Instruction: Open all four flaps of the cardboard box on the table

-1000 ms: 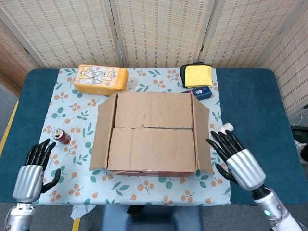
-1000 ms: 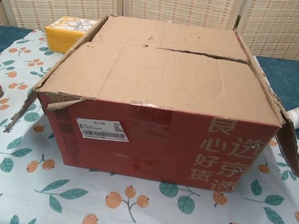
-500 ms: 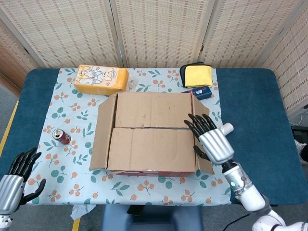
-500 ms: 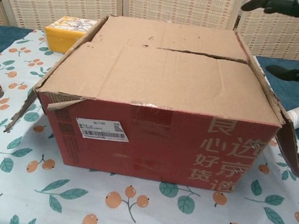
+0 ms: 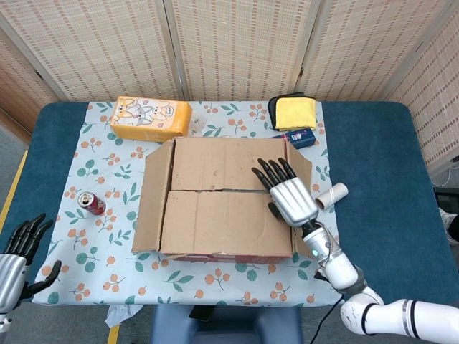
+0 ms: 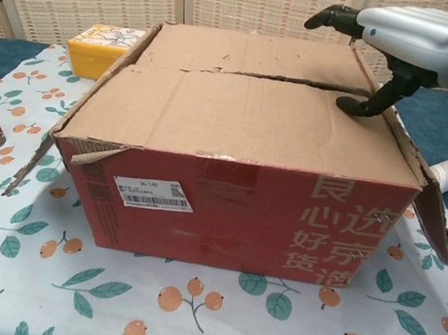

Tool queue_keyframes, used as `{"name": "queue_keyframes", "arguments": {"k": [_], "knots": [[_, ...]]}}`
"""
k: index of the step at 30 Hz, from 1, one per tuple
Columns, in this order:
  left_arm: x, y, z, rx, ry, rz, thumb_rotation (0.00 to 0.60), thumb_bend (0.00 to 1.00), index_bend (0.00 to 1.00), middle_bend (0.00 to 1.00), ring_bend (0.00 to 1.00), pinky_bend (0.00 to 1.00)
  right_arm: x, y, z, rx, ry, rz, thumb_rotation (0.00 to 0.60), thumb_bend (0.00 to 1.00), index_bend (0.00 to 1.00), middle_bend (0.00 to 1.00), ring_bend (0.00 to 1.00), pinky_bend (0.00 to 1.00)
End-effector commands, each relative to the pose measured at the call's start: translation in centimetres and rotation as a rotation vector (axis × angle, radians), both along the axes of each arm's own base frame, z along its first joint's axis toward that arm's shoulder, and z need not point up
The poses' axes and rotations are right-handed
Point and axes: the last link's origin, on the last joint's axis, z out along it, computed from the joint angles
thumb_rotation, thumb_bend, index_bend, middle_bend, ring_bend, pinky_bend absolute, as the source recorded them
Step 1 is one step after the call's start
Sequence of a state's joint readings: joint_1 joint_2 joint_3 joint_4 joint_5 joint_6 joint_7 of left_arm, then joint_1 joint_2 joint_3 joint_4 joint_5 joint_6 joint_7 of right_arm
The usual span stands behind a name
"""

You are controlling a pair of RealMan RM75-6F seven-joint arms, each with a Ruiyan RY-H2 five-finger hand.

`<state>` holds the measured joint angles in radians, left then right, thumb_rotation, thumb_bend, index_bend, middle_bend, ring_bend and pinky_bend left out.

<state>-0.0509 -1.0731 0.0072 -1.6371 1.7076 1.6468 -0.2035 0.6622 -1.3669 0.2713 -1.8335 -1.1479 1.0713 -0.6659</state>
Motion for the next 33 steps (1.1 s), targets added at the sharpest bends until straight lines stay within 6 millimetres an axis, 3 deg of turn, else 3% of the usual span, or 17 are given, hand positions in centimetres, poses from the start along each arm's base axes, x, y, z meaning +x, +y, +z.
{"name": "queue_keyframes", "arguments": {"k": [1,20,33], "knots": [[-0.1,0.1,-0.2,0.032,0.023,0.0,0.6,0.47,0.0,0.0,0.0,0.0,0.3,-0.5,-0.5,-0.003,0.009,0.003,0.6,0.44,0.0,0.0,0.0,0.0],[-1.0,1.2,0.7,0.076,0.019,0.008,0.6,0.47,0.0,0.0,0.0,0.0,1.5,-2.9,-3.1,0.006,-0.003,0.01,0.6,0.44,0.0,0.0,0.0,0.0],[-1.3,1.5,0.8,0.074,0.018,0.019,0.6,0.47,0.0,0.0,0.0,0.0,1.2,-3.3,-2.5,0.016,-0.012,-0.015,0.6,0.44,0.0,0.0,0.0,0.0]]}}
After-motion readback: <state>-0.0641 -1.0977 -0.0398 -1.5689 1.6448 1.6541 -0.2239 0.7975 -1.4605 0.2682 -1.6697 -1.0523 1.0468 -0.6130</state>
